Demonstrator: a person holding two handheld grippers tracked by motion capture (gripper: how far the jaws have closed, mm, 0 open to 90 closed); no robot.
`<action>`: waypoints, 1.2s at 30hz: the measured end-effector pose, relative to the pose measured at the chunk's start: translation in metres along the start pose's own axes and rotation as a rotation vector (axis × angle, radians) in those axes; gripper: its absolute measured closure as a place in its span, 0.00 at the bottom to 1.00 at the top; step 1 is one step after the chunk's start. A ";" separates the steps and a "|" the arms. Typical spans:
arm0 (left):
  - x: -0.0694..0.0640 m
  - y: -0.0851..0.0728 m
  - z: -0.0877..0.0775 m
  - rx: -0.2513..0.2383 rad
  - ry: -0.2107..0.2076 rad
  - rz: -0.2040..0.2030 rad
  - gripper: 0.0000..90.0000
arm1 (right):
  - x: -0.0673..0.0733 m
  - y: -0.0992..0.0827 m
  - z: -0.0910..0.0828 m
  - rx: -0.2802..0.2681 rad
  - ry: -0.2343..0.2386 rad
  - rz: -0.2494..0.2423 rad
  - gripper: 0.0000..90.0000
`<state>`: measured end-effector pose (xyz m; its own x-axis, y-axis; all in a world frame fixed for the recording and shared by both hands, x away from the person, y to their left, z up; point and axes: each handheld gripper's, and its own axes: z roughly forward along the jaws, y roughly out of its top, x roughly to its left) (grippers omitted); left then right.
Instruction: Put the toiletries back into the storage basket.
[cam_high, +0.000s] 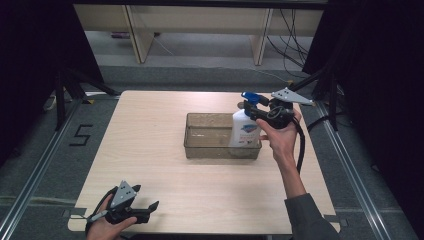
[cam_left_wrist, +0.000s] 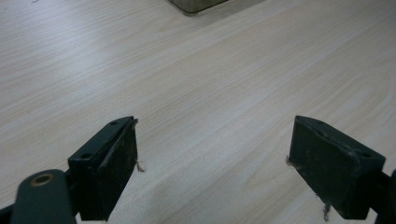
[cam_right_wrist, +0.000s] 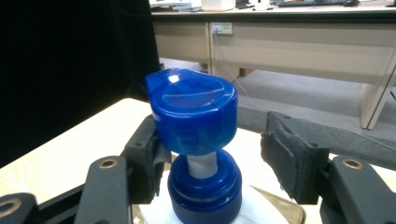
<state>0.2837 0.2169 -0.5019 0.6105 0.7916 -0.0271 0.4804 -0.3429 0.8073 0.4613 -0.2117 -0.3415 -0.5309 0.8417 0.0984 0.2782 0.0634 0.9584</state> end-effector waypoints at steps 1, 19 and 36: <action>0.000 0.000 0.000 0.000 0.000 0.000 0.16 | 0.000 0.000 0.000 0.001 0.018 0.011 0.39; 0.000 0.000 0.000 0.002 -0.001 0.001 0.16 | 0.010 0.004 -0.011 -0.026 0.028 0.020 0.37; -0.001 -0.001 0.001 -0.014 0.002 -0.013 0.16 | 0.008 -0.015 -0.034 -0.028 0.010 0.045 0.34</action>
<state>0.2832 0.2157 -0.5029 0.6033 0.7967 -0.0364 0.4794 -0.3259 0.8148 0.4254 -0.2239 -0.3464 -0.5267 0.8377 0.1444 0.2796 0.0103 0.9601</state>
